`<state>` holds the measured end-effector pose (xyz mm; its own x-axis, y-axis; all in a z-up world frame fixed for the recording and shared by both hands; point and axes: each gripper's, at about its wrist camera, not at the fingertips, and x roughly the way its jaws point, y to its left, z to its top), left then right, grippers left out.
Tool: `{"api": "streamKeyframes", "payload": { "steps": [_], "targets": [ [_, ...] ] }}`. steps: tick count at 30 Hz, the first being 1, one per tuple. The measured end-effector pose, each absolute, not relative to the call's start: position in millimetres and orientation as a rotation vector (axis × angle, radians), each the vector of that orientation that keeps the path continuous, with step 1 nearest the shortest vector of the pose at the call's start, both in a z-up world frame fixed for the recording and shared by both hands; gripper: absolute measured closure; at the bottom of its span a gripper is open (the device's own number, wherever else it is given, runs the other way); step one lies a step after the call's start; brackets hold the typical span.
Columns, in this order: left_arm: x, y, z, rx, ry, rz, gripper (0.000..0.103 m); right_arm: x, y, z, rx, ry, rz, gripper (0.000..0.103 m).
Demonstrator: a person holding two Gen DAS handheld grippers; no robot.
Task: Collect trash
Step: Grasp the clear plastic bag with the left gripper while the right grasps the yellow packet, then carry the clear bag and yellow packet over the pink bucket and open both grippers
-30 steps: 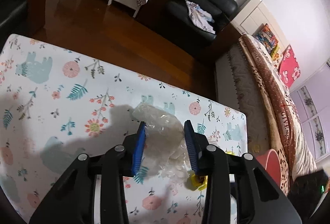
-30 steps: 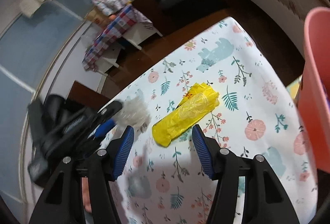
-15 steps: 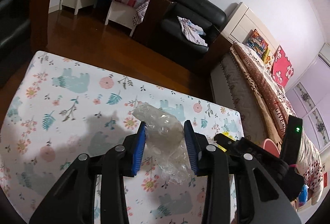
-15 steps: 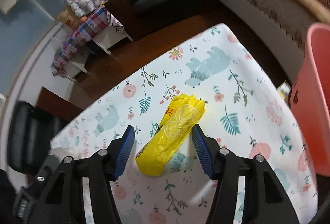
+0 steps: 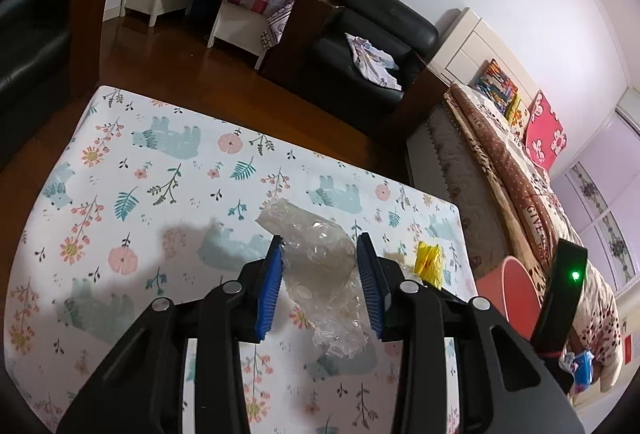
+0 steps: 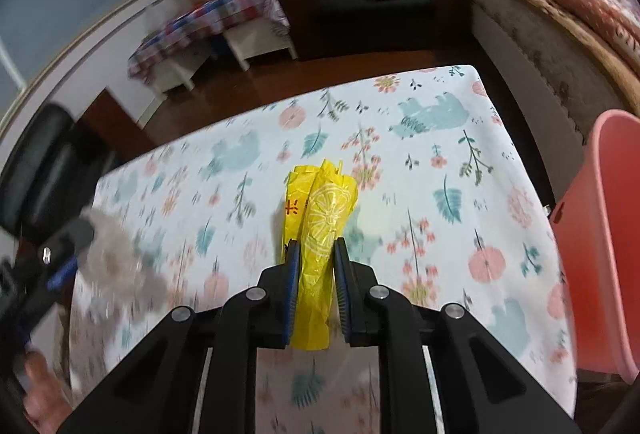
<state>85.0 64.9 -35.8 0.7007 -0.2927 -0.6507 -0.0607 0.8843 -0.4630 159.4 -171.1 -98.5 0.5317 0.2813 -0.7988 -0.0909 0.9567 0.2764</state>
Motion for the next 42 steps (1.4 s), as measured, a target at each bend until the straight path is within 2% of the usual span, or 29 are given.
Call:
{"api": "streamKeyframes", "payload": {
  "steps": [14,35,37,42],
  "targets": [
    [45,35,-35,-0.418,0.829,-0.165,0.066,67,-184,-85,0.024,0.949,0.296,0.087],
    [32,-3,-42,-0.323,0.886,-0.108,0.066,26,-195,-100,-0.141,0.922,0.351,0.086],
    [32,-5,-41,-0.316,0.885,-0.104,0.066,26,-195,-103,-0.143,0.93,0.36,0.084],
    [34,-7,-39,-0.307,0.886,-0.093,0.066,26,-195,-107,-0.144,0.934,0.367,0.067]
  ]
}}
